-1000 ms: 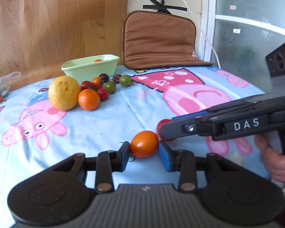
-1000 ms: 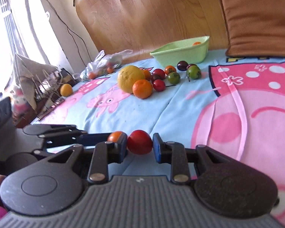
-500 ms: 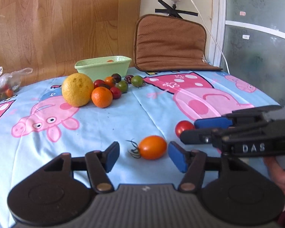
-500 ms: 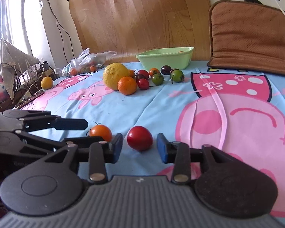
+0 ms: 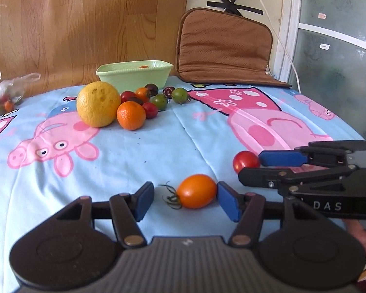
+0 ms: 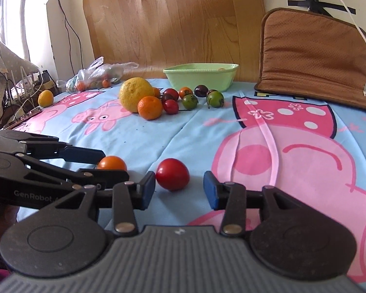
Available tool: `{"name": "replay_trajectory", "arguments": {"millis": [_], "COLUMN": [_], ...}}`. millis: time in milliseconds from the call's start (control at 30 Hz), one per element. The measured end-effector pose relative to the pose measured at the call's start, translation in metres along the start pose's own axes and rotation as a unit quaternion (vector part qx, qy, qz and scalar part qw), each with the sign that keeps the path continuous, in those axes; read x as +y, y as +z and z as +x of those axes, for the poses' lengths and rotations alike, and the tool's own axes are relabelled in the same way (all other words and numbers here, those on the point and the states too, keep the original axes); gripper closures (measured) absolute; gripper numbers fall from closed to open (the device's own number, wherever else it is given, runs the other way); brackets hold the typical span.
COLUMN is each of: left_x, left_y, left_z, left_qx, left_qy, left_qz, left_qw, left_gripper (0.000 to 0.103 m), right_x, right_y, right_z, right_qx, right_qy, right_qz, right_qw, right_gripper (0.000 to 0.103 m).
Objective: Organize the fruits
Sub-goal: 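Carry both held tomatoes up to the green bowl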
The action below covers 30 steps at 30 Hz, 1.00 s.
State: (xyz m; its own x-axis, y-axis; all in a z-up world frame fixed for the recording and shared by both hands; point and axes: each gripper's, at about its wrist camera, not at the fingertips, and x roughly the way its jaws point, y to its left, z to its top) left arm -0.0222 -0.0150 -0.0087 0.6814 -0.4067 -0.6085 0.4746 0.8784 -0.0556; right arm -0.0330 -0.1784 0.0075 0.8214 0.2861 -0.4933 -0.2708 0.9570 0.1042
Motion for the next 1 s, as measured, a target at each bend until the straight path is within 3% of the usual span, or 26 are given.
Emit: {"name": "replay_trajectory", "arguments": {"millis": [100,167,200,300,900,1000], "left_x": [0.001,0.001,0.002,0.004,0.013,0.013], "left_y": [0.001,0.002,0.002,0.004,0.002,0.0], "left_z": [0.001,0.002,0.002,0.002,0.003,0.002], "left_qx": [0.001,0.001,0.001,0.001,-0.01,-0.014], "left_qy": [0.004,0.007,0.009,0.014,0.049,0.047], "left_qz": [-0.001,-0.001,-0.002,-0.007,-0.008,-0.006], "left_qw": [1.0,1.0,1.0,0.9999,0.9987,0.9988], "left_gripper": [0.05,0.059,0.061,0.071,0.069,0.061], "right_x": [0.001,0.004,0.007,0.01,0.008,0.008], "right_y": [0.0,0.0,0.0,0.0,-0.002,-0.002], "right_z": [0.002,0.003,0.003,0.002,0.002,0.002], "right_qx": [0.002,0.004,0.004,0.002,-0.003,-0.003], "right_qy": [-0.002,0.0,0.002,0.005,-0.002,-0.002], "right_qz": [-0.003,-0.01,-0.015,-0.018,-0.004,-0.005], "right_qw": [1.0,1.0,1.0,1.0,1.0,1.0], "right_gripper": [0.058,0.062,0.07,0.07,0.069,0.069]}}
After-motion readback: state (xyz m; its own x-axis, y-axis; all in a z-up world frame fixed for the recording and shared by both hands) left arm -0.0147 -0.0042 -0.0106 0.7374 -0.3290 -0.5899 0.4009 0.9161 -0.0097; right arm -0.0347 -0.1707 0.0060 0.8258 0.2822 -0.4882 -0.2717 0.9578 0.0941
